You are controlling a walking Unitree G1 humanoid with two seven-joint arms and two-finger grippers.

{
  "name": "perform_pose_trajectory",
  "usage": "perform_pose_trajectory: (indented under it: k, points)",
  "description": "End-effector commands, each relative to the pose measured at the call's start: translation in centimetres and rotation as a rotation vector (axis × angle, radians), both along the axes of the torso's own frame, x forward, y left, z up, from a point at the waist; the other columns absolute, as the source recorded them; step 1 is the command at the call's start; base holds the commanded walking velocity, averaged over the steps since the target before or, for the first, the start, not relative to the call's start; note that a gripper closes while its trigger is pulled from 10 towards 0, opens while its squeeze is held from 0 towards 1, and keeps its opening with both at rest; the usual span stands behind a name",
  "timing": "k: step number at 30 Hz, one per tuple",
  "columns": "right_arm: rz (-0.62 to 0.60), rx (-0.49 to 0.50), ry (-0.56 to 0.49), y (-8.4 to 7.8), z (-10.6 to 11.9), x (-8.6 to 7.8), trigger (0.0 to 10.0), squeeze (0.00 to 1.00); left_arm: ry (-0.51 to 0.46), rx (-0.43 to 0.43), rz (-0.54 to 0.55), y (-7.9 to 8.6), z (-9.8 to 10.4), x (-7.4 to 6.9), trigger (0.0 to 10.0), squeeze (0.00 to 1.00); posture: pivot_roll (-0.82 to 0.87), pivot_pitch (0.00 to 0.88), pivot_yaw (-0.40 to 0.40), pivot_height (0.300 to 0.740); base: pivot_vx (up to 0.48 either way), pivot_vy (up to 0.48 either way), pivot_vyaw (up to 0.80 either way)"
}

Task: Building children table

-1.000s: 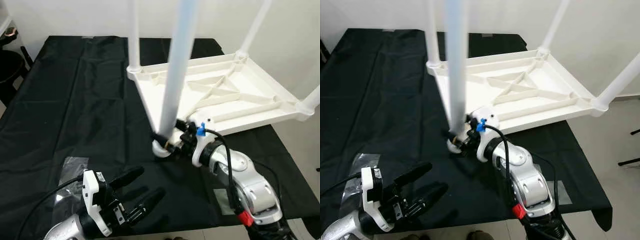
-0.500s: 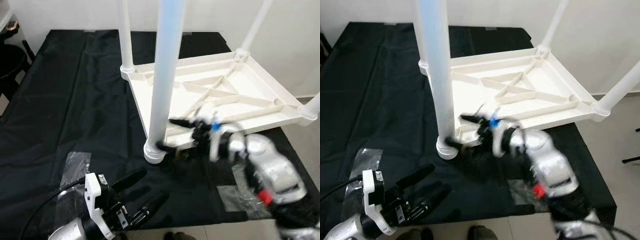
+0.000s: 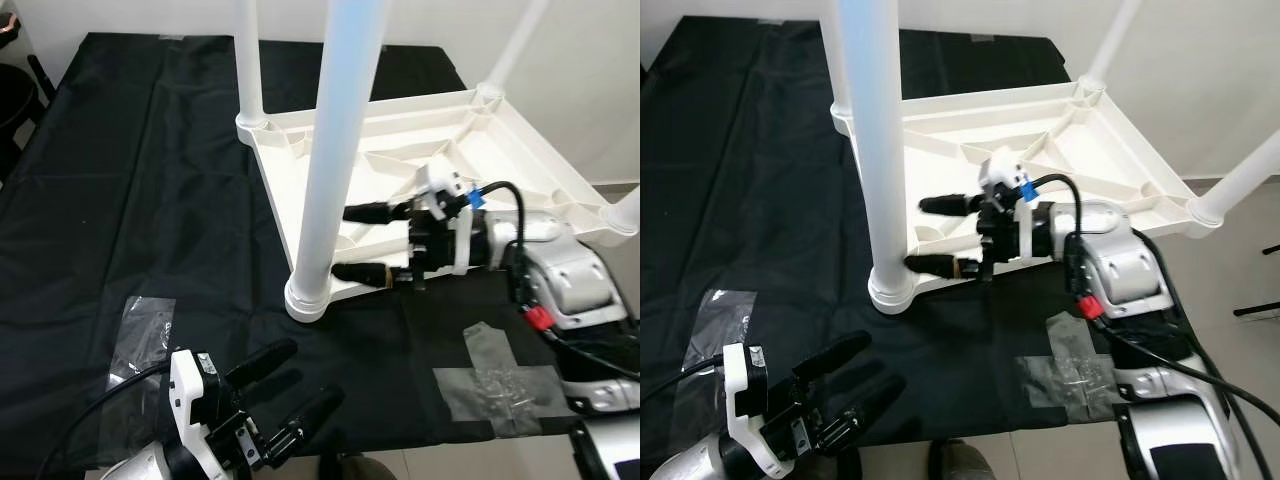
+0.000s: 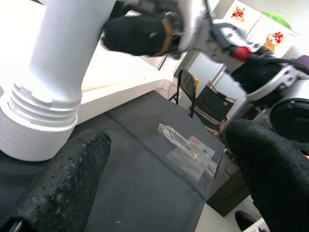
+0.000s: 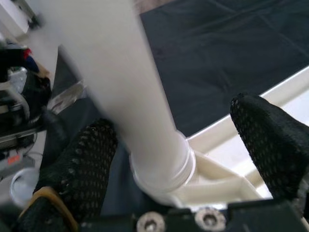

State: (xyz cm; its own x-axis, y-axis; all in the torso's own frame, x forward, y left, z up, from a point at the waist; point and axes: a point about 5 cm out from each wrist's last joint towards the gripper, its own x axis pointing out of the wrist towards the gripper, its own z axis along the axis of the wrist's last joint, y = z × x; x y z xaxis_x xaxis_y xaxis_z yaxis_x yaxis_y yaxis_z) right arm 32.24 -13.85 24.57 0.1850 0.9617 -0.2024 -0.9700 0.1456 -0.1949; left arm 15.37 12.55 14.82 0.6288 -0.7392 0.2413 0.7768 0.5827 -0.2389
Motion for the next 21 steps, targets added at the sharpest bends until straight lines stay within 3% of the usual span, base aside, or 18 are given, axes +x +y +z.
perform_pose_trajectory:
  k: [1, 6, 7, 8, 9, 10, 11, 15, 21]
  points:
    - [0.026, -0.019, -0.020, 0.2, 0.1, 0.4, 10.0, 0.00, 0.027, 0.001, -0.010, -0.2, -0.1, -0.5, 10.0, 0.00, 0.04, 0.272, -0.130, 0.740, 0.000, 0.000, 0.00]
    - [0.065, -0.015, -0.048, 0.9, 0.6, 1.2, 10.0, 0.00, 0.029, 0.000, -0.007, -0.3, 0.1, -0.8, 10.0, 0.00, 0.05, 0.286, -0.133, 0.740, 0.000, 0.000, 0.00]
    - [0.077, -0.004, -0.063, 1.3, 1.0, 1.6, 4.9, 0.00, 0.030, 0.000, -0.007, -0.3, 0.2, -1.0, 10.0, 0.00, 0.05, 0.291, -0.136, 0.740, 0.000, 0.000, 0.00]
    - [0.077, -0.004, -0.063, 1.3, 1.0, 1.6, 4.9, 0.00, 0.030, 0.000, -0.007, -0.3, 0.2, -1.0, 10.0, 0.00, 0.05, 0.291, -0.136, 0.740, 0.000, 0.000, 0.00]
    - [0.086, 0.007, -0.075, 1.8, 1.2, 1.9, 0.6, 0.00, 0.031, -0.001, -0.006, -0.4, 0.2, -1.0, 10.0, 0.00, 0.05, 0.292, -0.136, 0.740, 0.000, 0.000, 0.00]
    - [0.086, 0.007, -0.075, 1.8, 1.2, 1.9, 0.6, 0.00, 0.031, -0.001, -0.006, -0.4, 0.2, -1.0, 10.0, 0.00, 0.05, 0.292, -0.136, 0.740, 0.000, 0.000, 0.00]
    - [0.104, 0.011, -0.077, 2.1, 1.3, 2.1, 0.0, 0.00, 0.033, -0.002, -0.005, -0.4, 0.3, -1.1, 10.0, 0.00, 0.05, 0.293, -0.137, 0.740, 0.000, 0.000, 0.00]
    - [0.181, 0.019, -0.058, 3.1, 1.1, 1.8, 0.0, 0.00, 0.038, -0.005, -0.004, -0.5, 0.3, -1.3, 10.0, 0.00, 0.06, 0.294, -0.142, 0.740, 0.000, 0.000, 0.00]
    - [0.203, 0.021, -0.057, 3.5, 0.9, 1.8, 0.0, 0.00, 0.039, -0.008, -0.008, -0.5, 0.3, -1.2, 10.0, 0.00, 0.05, 0.287, -0.142, 0.740, 0.000, 0.000, 0.00]
